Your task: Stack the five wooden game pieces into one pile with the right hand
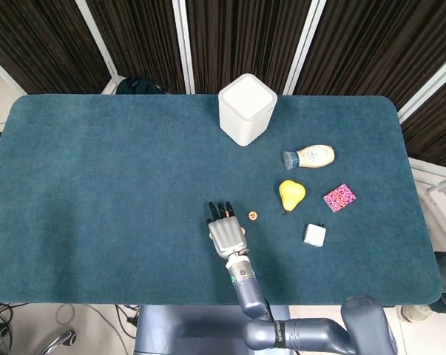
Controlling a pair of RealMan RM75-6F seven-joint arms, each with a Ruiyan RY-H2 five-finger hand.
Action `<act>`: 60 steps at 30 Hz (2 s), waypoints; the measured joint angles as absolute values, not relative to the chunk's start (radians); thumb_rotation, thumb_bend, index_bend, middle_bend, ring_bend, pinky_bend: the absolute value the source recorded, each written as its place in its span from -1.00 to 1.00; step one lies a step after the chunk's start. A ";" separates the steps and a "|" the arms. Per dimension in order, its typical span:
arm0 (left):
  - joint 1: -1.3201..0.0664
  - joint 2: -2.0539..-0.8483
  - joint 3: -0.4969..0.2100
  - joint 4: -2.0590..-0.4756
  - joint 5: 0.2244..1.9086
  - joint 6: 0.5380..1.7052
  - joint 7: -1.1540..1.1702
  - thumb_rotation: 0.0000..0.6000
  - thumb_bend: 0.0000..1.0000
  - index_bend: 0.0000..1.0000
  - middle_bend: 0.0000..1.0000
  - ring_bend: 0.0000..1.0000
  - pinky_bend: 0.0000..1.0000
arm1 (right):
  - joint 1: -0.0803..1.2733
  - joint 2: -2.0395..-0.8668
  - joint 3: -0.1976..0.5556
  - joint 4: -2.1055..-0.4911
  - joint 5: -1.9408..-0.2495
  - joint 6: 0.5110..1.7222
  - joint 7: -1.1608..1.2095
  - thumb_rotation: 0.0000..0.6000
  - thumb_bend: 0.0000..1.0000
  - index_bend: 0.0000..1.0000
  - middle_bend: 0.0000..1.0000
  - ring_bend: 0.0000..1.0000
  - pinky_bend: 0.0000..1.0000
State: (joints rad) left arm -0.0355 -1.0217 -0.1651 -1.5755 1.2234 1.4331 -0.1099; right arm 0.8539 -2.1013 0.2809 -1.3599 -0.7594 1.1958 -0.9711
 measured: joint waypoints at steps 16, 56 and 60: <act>-0.036 -1.023 -0.166 -1.574 1.224 1.434 -0.111 1.00 -0.69 -0.90 -1.00 -1.00 -0.81 | 0.851 -2.106 0.286 -1.347 -0.769 1.193 -0.956 1.00 -0.12 -0.03 -1.00 -1.00 -1.00; -0.034 -1.022 -0.167 -1.584 1.215 1.438 -0.090 1.00 -0.69 -0.90 -1.00 -1.00 -0.81 | 0.798 -1.917 0.248 -1.534 -0.760 1.239 -0.970 1.00 -0.12 -0.03 -1.00 -1.00 -1.00; -0.035 -1.023 -0.167 -1.582 1.215 1.436 -0.089 1.00 -0.69 -0.90 -1.00 -1.00 -0.81 | 0.798 -1.916 0.244 -1.534 -0.762 1.243 -0.969 1.00 -0.12 -0.03 -1.00 -1.00 -1.00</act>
